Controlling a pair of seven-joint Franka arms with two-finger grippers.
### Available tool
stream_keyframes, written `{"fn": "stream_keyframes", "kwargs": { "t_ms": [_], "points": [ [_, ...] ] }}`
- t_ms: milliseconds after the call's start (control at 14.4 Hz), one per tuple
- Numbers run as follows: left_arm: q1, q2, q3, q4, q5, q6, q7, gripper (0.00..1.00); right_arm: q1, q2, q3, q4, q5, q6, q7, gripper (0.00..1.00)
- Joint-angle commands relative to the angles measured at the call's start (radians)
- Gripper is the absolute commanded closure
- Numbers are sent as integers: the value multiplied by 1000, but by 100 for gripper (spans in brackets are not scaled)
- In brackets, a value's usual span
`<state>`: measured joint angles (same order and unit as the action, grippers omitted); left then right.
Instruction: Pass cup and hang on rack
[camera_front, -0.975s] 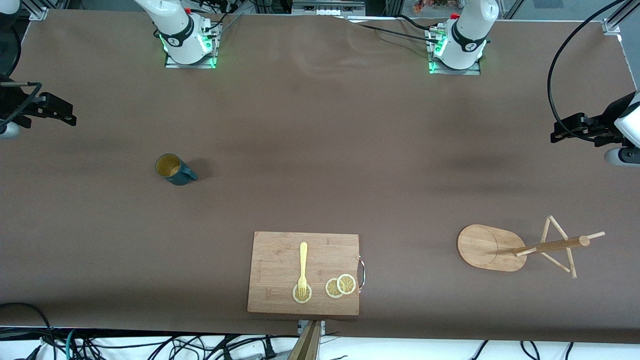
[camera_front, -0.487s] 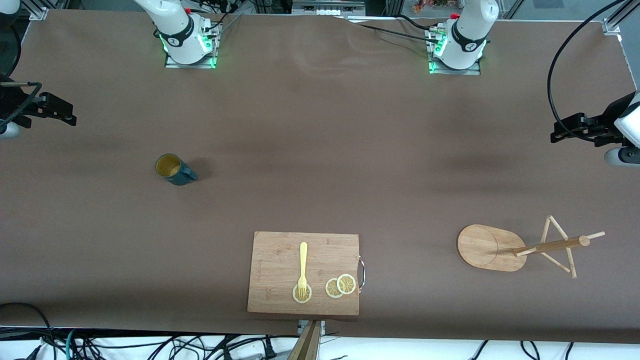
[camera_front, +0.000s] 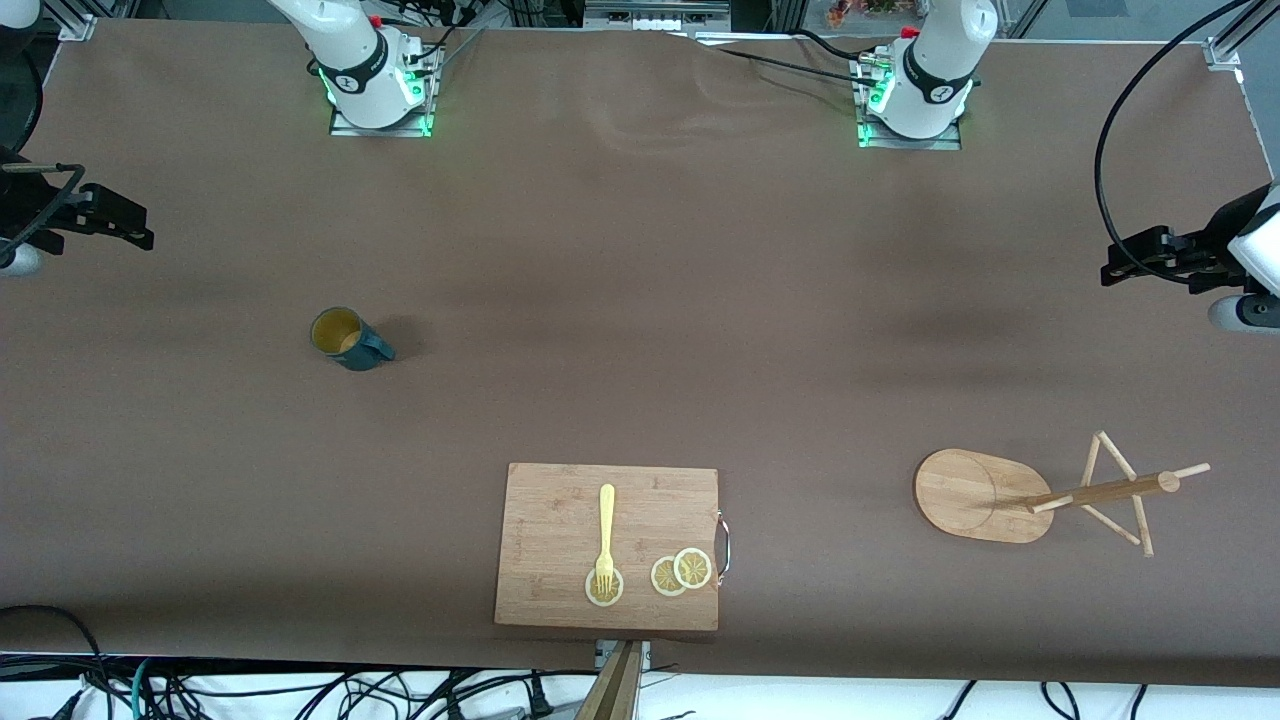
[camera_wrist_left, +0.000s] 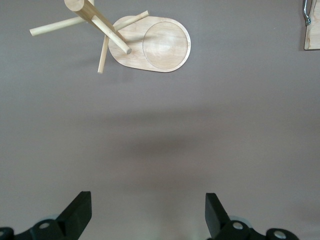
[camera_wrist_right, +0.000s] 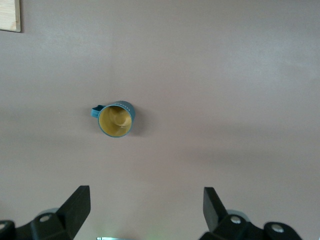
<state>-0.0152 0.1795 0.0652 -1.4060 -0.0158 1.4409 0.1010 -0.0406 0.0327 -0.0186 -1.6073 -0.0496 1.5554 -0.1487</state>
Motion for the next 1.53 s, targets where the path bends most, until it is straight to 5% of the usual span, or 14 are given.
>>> {"fn": "stream_keyframes", "kwargs": {
  "t_ms": [0,557,1044,1253,1462],
  "points": [
    [-6,14,5,28,-19,-7,-12,0,-18,-8,20,-5,-6,-9,0,0],
    [-6,14,5,28,-19,-7,-12,0,-18,-8,20,-5,-4,-12,0,0],
    [-6,14,5,28,-19,-7,-11,0,28,42,77,-13,-18,-199,11,0],
    [-5,14,5,28,-19,-7,-9,0,31,18,77,-116,-10,-157,17,0],
    [-6,14,5,28,-19,-7,-11,0,31,-63,72,-312,-9,47,18,0]
  ]
}}
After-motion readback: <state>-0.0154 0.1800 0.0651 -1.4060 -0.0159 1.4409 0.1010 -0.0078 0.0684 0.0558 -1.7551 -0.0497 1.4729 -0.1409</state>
